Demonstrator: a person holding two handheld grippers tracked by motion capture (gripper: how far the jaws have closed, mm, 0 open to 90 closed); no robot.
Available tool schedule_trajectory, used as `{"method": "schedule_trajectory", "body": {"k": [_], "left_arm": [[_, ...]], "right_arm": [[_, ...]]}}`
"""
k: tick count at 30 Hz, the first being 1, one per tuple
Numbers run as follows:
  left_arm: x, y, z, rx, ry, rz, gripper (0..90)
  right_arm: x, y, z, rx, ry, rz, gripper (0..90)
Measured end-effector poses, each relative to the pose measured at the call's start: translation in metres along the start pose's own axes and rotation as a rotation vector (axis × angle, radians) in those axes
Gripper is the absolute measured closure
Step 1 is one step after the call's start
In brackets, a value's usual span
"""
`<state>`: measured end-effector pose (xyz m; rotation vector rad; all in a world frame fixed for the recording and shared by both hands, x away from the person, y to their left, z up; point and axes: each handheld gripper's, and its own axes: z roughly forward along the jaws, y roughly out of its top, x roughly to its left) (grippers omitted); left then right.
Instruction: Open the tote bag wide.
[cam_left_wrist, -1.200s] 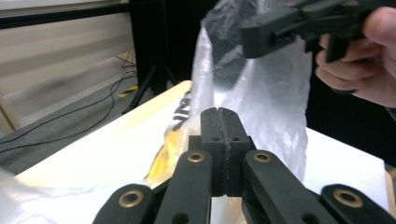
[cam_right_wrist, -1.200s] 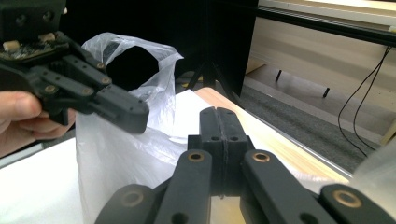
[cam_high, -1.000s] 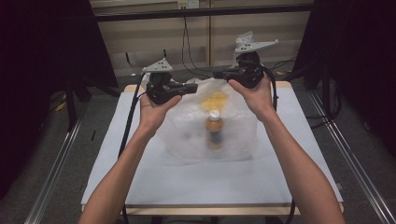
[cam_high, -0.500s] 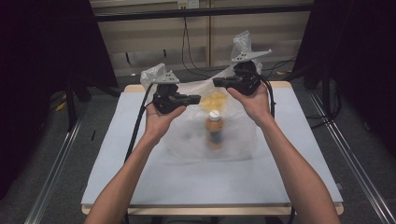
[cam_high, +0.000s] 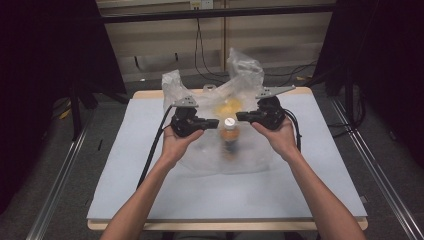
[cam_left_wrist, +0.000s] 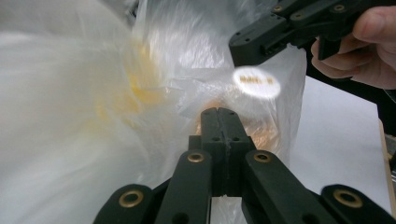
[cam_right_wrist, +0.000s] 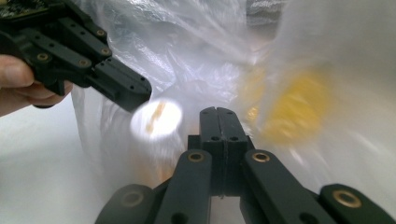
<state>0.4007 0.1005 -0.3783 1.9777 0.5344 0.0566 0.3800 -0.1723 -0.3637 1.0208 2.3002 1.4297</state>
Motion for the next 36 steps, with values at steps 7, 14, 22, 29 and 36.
{"method": "schedule_trajectory", "body": {"k": [7,14,22,29,36], "left_arm": [[-0.007,-0.019,0.009,0.043,-0.015,0.008,90.0],[-0.005,-0.035,0.011,0.064,-0.018,-0.001,90.0],[0.001,-0.061,0.029,0.120,-0.021,-0.040,90.0],[0.008,-0.077,0.040,0.169,-0.004,-0.047,90.0],[0.020,-0.097,0.047,0.224,0.006,-0.076,90.0]], "right_arm": [[0.001,-0.033,-0.010,-0.002,0.016,0.029,90.0],[0.002,-0.058,-0.010,0.019,0.035,0.045,90.0],[0.001,-0.085,0.002,0.054,0.040,0.062,90.0],[-0.006,-0.106,0.008,0.047,0.039,0.090,90.0],[-0.014,-0.123,0.018,0.099,0.015,0.099,90.0]]}}
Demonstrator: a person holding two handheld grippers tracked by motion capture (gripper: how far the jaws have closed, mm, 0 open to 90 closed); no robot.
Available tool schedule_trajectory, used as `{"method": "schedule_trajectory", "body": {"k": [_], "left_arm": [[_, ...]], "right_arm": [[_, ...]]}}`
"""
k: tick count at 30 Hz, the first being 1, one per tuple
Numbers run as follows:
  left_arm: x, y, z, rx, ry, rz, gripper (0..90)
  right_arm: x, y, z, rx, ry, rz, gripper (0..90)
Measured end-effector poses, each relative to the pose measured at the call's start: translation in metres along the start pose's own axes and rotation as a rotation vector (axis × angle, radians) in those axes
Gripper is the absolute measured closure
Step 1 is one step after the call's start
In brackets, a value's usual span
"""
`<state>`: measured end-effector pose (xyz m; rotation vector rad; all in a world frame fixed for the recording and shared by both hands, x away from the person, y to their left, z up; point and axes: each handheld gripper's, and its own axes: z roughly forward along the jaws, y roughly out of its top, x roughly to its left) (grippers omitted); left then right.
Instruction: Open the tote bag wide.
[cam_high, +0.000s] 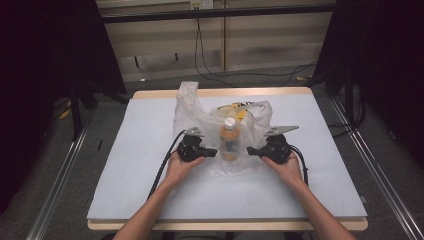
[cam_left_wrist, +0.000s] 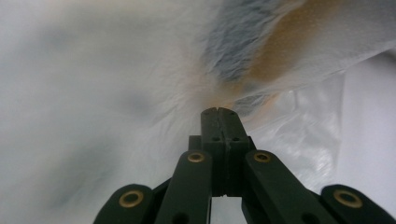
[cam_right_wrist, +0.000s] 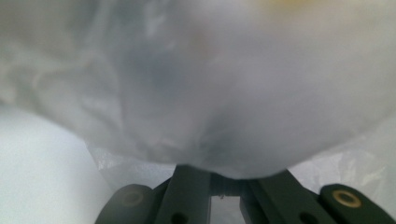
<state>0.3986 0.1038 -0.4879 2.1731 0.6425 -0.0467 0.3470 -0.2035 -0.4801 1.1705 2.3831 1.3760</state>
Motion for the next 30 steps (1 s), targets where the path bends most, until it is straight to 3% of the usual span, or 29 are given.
{"method": "schedule_trajectory", "body": {"k": [3,5,10,13,16,20,23,29,30], "left_arm": [[0.004,-0.004,0.002,-0.024,-0.008,-0.021,90.0],[0.002,-0.004,0.001,-0.010,0.000,-0.002,90.0],[0.000,-0.005,0.000,-0.008,0.000,0.001,90.0],[-0.004,-0.004,-0.007,-0.010,0.007,0.033,90.0],[-0.012,0.000,-0.021,-0.063,-0.019,0.033,90.0],[-0.020,0.001,-0.037,-0.077,-0.017,0.064,90.0],[-0.027,-0.001,-0.051,-0.119,-0.032,0.078,90.0],[-0.034,0.005,-0.068,-0.183,-0.034,0.090,90.0],[-0.036,0.010,-0.073,-0.210,-0.036,0.095,90.0]], "right_arm": [[0.001,-0.006,0.007,0.035,0.004,-0.017,90.0],[0.000,-0.007,0.010,0.049,-0.003,-0.011,90.0],[0.001,-0.007,0.013,0.077,-0.016,-0.016,90.0],[0.002,-0.007,0.010,0.072,-0.017,-0.021,90.0],[0.007,-0.003,-0.002,0.016,0.013,-0.016,90.0],[0.019,0.004,-0.027,-0.056,0.031,-0.023,90.0],[0.026,0.005,-0.042,-0.097,0.047,-0.022,90.0],[0.031,0.007,-0.069,-0.162,0.041,-0.023,90.0],[0.031,0.010,-0.080,-0.190,0.032,-0.017,90.0]]}}
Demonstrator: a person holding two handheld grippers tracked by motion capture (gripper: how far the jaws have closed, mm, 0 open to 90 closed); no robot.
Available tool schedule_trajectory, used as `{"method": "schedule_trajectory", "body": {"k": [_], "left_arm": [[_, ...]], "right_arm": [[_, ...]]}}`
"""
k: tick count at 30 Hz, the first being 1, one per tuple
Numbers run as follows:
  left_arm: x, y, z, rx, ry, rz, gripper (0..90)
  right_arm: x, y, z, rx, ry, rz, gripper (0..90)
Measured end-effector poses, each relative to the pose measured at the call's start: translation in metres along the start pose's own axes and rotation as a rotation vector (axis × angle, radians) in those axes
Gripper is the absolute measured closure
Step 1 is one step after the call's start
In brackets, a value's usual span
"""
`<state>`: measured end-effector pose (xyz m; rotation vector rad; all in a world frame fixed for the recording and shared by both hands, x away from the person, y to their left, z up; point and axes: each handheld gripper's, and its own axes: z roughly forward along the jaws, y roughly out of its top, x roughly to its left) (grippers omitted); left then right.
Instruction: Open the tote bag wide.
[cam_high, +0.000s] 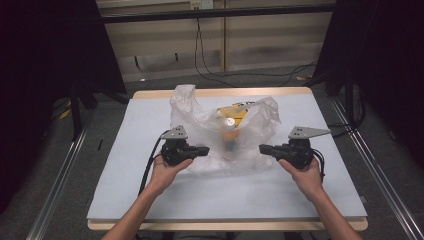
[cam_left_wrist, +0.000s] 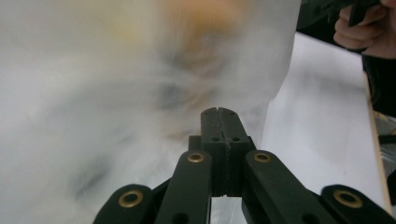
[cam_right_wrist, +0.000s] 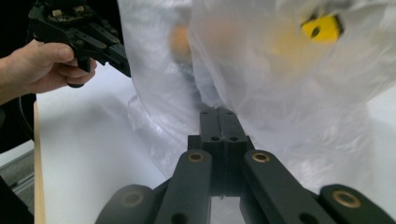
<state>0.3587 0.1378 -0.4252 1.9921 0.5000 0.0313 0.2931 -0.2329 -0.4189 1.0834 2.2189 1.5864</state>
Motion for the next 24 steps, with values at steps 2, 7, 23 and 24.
{"method": "schedule_trajectory", "body": {"k": [2,7,23,24], "left_arm": [[-0.001,0.007,-0.003,-0.028,0.000,0.000,90.0],[-0.012,0.026,-0.015,-0.091,-0.007,0.032,90.0],[-0.017,0.088,-0.053,-0.216,0.008,0.096,90.0],[-0.014,0.094,-0.052,-0.218,0.012,0.097,90.0]], "right_arm": [[0.000,0.005,-0.004,-0.022,-0.006,0.004,90.0],[0.008,0.030,-0.010,-0.072,0.006,-0.038,90.0],[0.029,0.107,-0.018,-0.129,0.006,-0.128,90.0],[0.029,0.111,-0.016,-0.127,0.007,-0.131,90.0]]}}
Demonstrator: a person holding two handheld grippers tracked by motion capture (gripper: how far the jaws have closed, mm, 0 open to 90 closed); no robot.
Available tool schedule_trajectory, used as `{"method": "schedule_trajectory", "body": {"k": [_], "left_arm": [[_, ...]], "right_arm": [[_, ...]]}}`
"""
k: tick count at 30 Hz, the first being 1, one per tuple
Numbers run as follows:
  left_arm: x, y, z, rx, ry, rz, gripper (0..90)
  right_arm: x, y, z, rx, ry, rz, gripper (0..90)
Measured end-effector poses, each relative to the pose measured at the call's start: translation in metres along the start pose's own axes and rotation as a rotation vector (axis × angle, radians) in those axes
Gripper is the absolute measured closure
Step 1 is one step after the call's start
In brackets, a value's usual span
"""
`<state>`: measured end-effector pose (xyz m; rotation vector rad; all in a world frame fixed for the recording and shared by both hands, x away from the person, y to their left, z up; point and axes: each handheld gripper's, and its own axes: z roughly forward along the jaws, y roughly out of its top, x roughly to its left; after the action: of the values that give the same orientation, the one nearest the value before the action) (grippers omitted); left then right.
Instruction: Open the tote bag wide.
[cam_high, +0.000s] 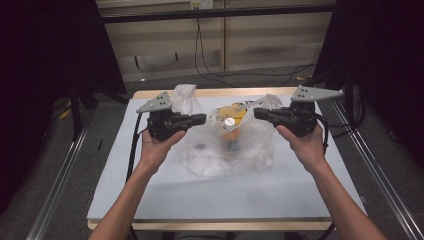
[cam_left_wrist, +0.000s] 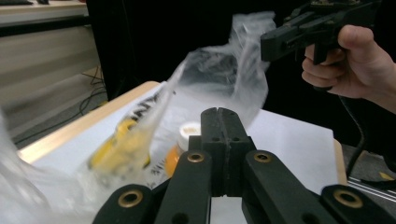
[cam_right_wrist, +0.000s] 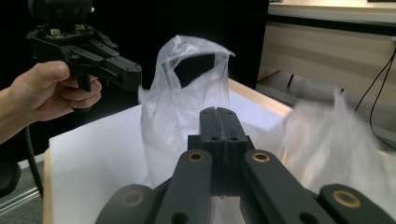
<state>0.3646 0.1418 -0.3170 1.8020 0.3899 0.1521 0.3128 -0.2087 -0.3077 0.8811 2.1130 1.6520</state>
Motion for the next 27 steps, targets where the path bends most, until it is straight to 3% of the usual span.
{"method": "schedule_trajectory", "body": {"k": [2,4,9,12,14,17,19,23,27], "left_arm": [[0.003,0.004,0.002,-0.005,0.002,-0.006,90.0],[0.017,0.009,0.014,0.032,0.022,-0.017,90.0],[0.033,-0.007,0.045,0.139,0.040,-0.054,90.0],[0.032,-0.021,0.060,0.184,0.016,-0.057,90.0],[0.029,-0.028,0.068,0.227,0.022,-0.043,90.0],[0.025,-0.043,0.076,0.244,0.010,-0.053,90.0],[0.026,-0.049,0.078,0.263,0.028,-0.050,90.0],[0.031,-0.063,0.076,0.261,0.031,-0.088,90.0],[0.033,-0.073,0.075,0.276,0.029,-0.082,90.0]], "right_arm": [[-0.001,0.005,0.005,0.000,-0.004,-0.006,90.0],[-0.005,0.015,0.015,-0.001,-0.011,-0.011,90.0],[-0.016,0.016,0.032,0.012,-0.029,0.003,90.0],[-0.024,0.003,0.044,0.043,-0.029,0.027,90.0],[-0.027,-0.003,0.049,0.062,-0.033,0.035,90.0],[-0.033,-0.017,0.057,0.093,-0.043,0.056,90.0],[-0.036,-0.028,0.062,0.120,-0.045,0.063,90.0],[-0.037,-0.050,0.070,0.147,-0.036,0.093,90.0],[-0.039,-0.067,0.074,0.157,-0.030,0.114,90.0]]}}
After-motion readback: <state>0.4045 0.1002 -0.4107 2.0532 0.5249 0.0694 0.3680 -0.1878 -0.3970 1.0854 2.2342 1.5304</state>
